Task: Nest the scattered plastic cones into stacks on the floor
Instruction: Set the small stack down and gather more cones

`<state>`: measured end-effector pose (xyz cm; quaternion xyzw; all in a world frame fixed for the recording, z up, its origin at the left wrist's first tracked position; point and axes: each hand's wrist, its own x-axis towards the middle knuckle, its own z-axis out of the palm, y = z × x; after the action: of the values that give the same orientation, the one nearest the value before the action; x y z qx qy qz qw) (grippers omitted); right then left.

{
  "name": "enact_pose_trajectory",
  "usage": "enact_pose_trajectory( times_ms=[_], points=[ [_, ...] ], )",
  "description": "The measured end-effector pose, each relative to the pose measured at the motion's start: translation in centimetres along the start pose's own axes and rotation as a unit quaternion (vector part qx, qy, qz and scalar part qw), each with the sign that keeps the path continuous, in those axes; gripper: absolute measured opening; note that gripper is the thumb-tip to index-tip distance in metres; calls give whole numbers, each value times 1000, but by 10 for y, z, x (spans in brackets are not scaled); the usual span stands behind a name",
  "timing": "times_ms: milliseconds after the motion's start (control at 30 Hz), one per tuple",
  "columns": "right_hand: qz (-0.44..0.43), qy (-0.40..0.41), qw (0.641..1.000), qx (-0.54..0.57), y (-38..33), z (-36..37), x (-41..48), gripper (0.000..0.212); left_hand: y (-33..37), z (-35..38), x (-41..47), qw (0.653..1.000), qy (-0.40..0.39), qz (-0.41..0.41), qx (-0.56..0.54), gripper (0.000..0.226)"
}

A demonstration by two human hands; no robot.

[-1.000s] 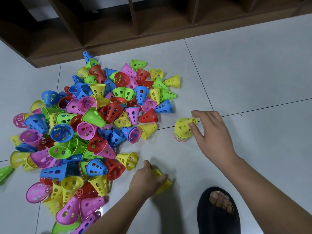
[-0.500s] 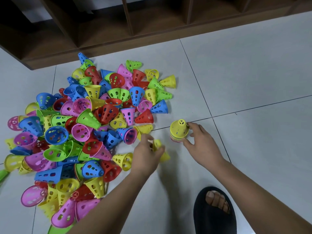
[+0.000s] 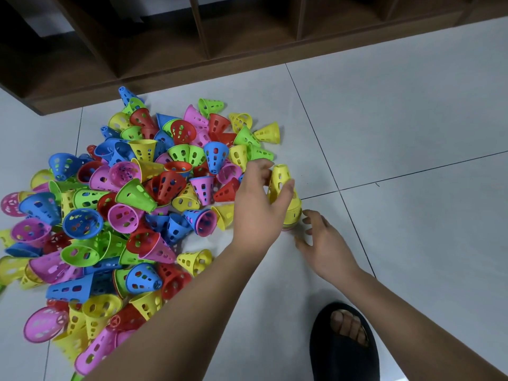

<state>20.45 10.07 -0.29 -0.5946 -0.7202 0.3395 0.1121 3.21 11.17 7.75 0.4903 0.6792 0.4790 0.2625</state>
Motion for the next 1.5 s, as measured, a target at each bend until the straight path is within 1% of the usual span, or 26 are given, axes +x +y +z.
enact_pose_trajectory(
  times_ms=[67, 133, 200, 300, 400, 433, 533, 600, 700, 833, 900, 1000, 1067, 1133, 1267, 1300, 1367, 1500],
  points=[
    [-1, -8, 1000, -8, 1, 2, -2, 55, 1, 3, 0, 1000, 5, 12, -1, 46],
    [-4, -17, 1000, -16, 3, 4, -4, 43, -3, 8, 0, 1000, 1, 23, 11, 47],
    [-3, -38, 999, -33, 2, 7, -4, 35, -13, 11, -1, 999, -24, 26, 38, 49],
    [-6, -77, 996, -48, -3, 10, -3, 29, -30, 7, -7, 995, -71, 3, 67, 54],
    [-26, -97, 994, -51, -5, 16, -2, 12, -44, -13, -17, 994, -66, -14, 90, 54],
    [-31, -99, 993, -51, -6, 17, -2, 10, -50, -22, -20, 993, -59, -19, 102, 52],
    [-57, -102, 993, -35, -14, 24, 2, 13, -70, -51, -32, 989, -36, -43, 138, 38],
    [-90, -113, 989, -23, -26, 30, 6, 22, -85, -71, -42, 984, -23, -56, 168, 32],
    [-132, -126, 983, -13, -50, 41, 19, 39, -110, -99, -55, 967, -15, -77, 242, 26],
    [-175, -119, 975, -62, -79, 59, 43, 64, -131, -122, -66, 947, -14, -126, 297, 28],
    [-187, -112, 973, -70, -92, 67, 52, 71, -136, -125, -69, 940, -16, -146, 309, 31],
    [-201, -117, 969, -83, -102, 79, 63, 74, -140, -124, -73, 929, -25, -169, 330, 33],
    [-203, -134, 964, -109, -102, 84, 68, 74, -143, -121, -77, 924, -32, -183, 335, 34],
    [-198, -156, 959, -128, -100, 87, 70, 69, -146, -117, -82, 921, -40, -200, 332, 36],
    [-174, -168, 963, -121, -98, 89, 67, 39, -151, -107, -92, 918, -63, -191, 341, 35],
    [-162, -174, 964, -115, -96, 90, 65, 35, -150, -103, -95, 920, -63, -193, 335, 34],
    [-143, -180, 968, -98, -92, 96, 58, 32, -147, -97, -101, 928, -57, -196, 311, 29],
    [-130, -147, 978, -63, -87, 107, 46, 30, -147, -87, -112, 945, -48, -172, 273, 13]
  ],
)
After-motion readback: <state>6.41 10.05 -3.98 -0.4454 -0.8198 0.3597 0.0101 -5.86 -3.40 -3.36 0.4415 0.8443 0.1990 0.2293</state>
